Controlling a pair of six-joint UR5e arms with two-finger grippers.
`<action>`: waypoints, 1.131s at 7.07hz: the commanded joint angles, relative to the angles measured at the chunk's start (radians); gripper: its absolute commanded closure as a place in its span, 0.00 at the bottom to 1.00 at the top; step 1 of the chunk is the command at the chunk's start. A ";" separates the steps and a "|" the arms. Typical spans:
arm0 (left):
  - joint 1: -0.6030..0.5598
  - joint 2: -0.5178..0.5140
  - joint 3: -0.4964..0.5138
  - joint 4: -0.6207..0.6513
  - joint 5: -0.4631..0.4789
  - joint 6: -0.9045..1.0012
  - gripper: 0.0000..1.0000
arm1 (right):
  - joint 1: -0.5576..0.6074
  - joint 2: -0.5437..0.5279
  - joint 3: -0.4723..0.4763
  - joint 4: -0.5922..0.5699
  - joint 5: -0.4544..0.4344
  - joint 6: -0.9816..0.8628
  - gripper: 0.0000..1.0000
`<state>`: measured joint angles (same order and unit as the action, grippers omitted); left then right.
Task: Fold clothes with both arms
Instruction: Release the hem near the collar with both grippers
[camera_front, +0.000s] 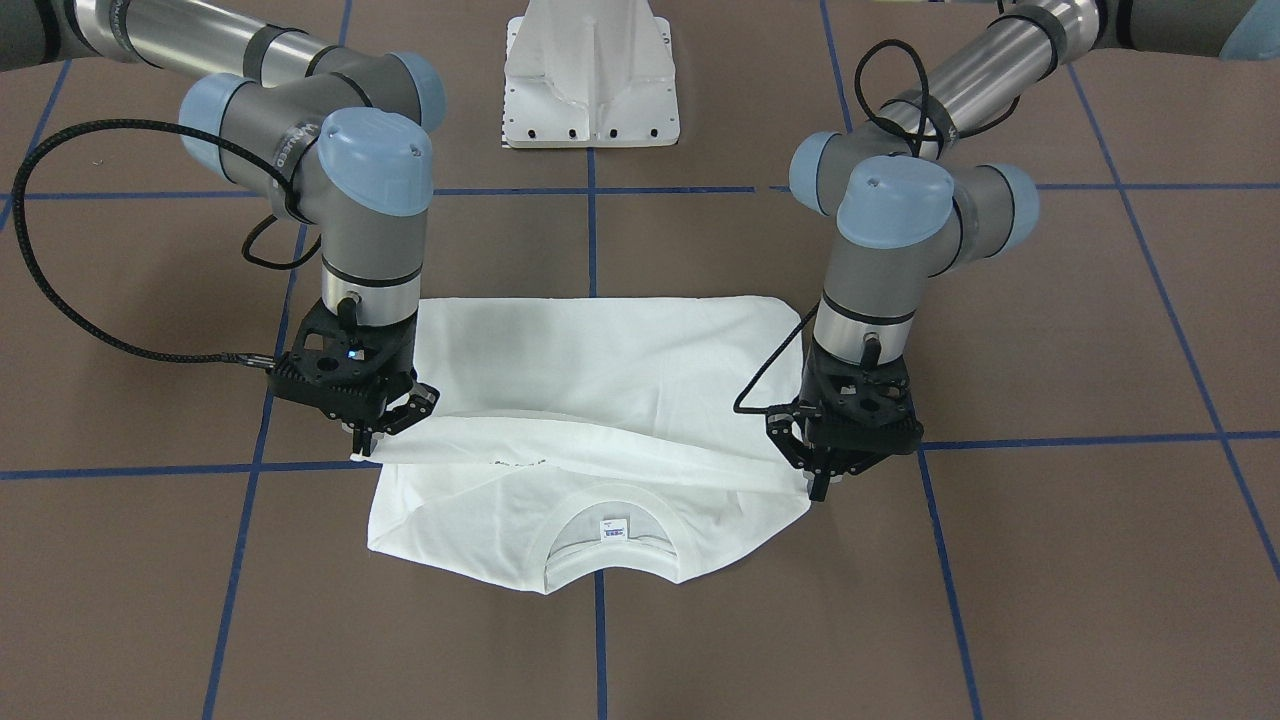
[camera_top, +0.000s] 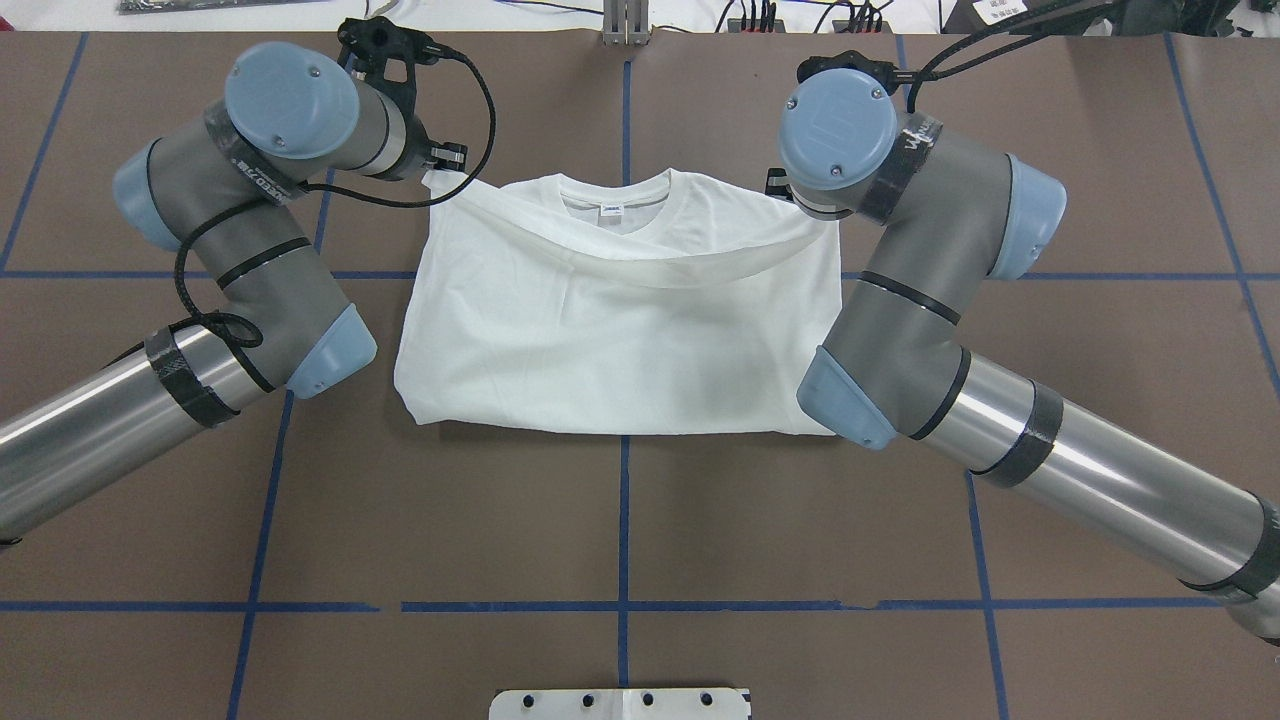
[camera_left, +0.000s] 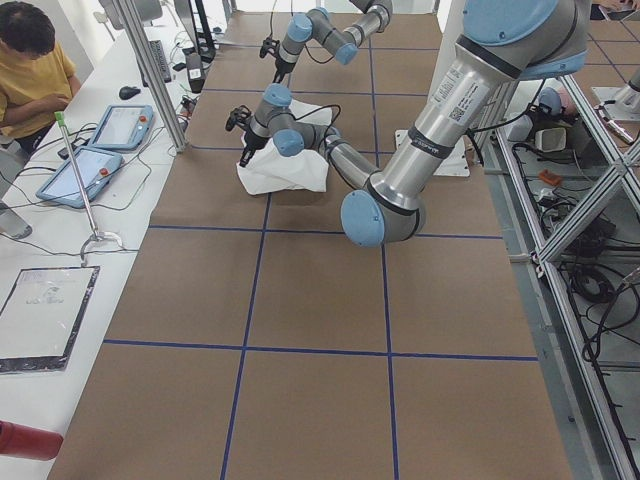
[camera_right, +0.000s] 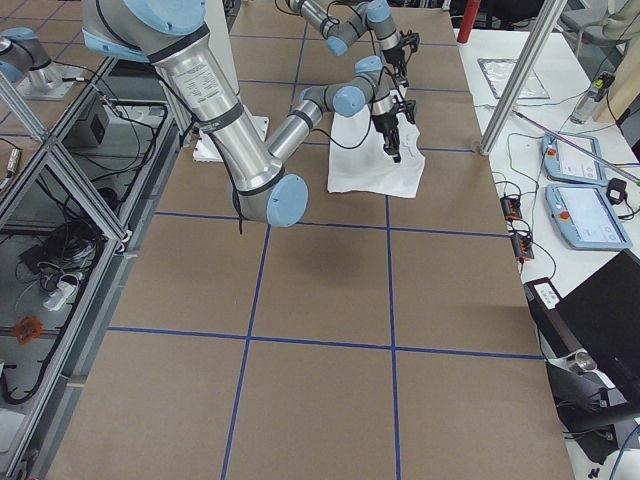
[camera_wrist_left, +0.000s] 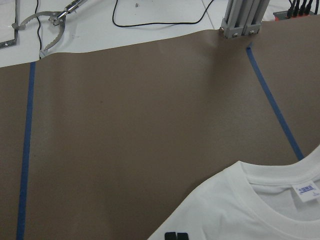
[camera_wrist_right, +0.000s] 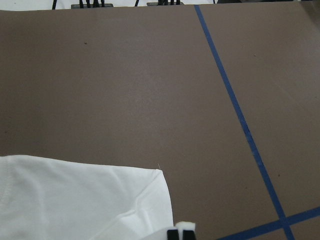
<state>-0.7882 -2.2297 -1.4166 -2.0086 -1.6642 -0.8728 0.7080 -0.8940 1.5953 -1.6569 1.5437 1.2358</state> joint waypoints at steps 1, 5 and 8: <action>0.001 0.004 0.054 -0.025 0.021 0.001 1.00 | 0.014 -0.005 -0.024 0.014 0.000 -0.024 1.00; 0.001 0.057 0.024 -0.167 -0.008 0.067 0.00 | 0.030 0.003 -0.047 0.020 0.009 -0.024 0.00; 0.038 0.248 -0.218 -0.176 -0.086 0.054 0.00 | 0.028 -0.002 -0.034 0.023 0.010 -0.022 0.00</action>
<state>-0.7760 -2.0733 -1.5212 -2.1780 -1.7381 -0.8096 0.7363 -0.8939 1.5545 -1.6354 1.5534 1.2123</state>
